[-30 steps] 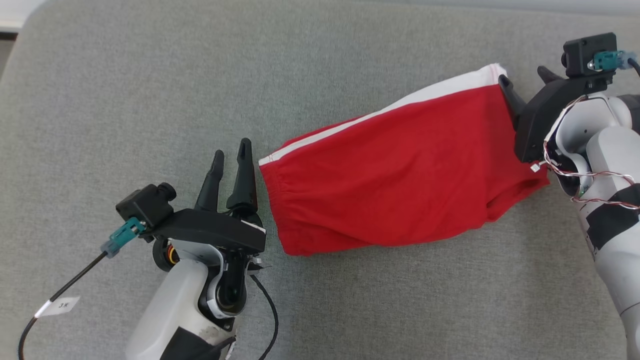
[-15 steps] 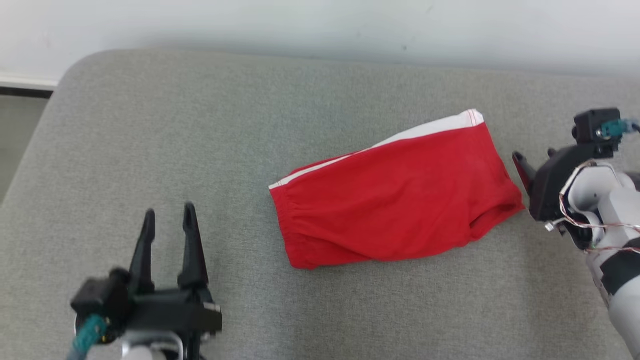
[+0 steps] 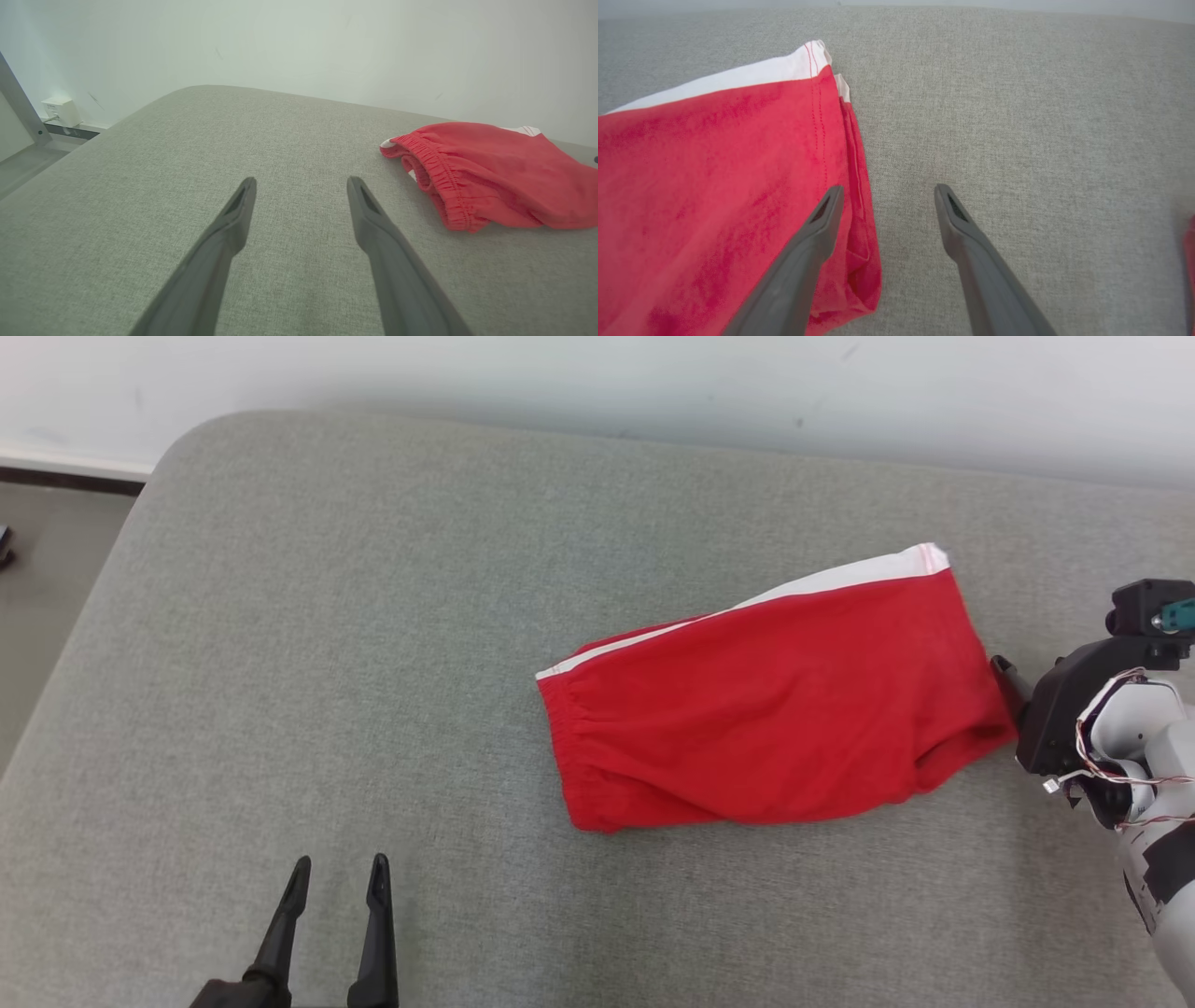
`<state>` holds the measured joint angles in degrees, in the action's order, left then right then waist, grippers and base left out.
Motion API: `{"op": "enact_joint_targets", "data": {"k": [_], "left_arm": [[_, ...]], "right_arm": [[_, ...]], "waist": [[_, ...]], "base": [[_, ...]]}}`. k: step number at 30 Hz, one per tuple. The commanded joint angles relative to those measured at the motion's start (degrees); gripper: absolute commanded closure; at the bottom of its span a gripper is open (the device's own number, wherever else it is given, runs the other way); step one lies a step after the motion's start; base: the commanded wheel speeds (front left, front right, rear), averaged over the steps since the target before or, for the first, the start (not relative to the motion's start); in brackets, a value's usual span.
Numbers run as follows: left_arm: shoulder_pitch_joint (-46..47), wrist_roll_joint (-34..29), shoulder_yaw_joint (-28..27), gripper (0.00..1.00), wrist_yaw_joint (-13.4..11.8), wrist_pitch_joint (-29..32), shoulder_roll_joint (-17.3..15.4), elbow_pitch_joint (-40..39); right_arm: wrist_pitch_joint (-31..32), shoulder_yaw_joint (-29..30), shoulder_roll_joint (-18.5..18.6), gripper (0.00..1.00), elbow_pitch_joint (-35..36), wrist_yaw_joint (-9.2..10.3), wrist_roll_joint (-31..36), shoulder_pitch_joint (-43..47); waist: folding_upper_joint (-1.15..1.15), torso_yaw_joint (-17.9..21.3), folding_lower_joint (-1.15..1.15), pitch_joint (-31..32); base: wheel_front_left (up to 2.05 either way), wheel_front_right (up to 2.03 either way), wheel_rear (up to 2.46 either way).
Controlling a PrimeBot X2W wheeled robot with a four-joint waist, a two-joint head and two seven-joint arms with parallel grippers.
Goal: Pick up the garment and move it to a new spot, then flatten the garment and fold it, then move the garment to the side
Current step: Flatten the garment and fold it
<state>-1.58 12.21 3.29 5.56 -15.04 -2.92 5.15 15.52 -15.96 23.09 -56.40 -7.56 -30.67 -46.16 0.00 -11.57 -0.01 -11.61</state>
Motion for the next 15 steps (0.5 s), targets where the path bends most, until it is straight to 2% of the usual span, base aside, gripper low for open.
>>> {"op": "enact_joint_targets", "data": {"k": [1, 7, 15], "left_arm": [[-0.87, -0.93, 0.07, 0.00, 0.34, -0.16, 0.01, -0.75], [-0.86, -0.89, 0.75, 0.00, 0.16, -0.16, 0.01, -2.96], [0.19, -0.01, 1.76, 0.00, -0.01, -0.16, 0.02, -3.22]], "right_arm": [[-0.39, 0.57, -0.15, 0.00, -0.63, 0.15, -0.18, -0.71], [-1.42, 2.12, -1.60, 0.00, -2.74, 0.15, -0.56, -1.88], [1.63, 1.49, -3.47, 0.00, -7.84, 0.15, 0.80, -1.26]], "waist": [[0.00, -1.03, 0.01, -1.05], [0.00, -2.36, 0.01, -2.72], [0.00, -3.02, 0.01, -3.70]], "base": [[0.00, 0.00, 0.00], [0.00, 0.00, 0.00], [0.00, 0.00, 0.00]]}}
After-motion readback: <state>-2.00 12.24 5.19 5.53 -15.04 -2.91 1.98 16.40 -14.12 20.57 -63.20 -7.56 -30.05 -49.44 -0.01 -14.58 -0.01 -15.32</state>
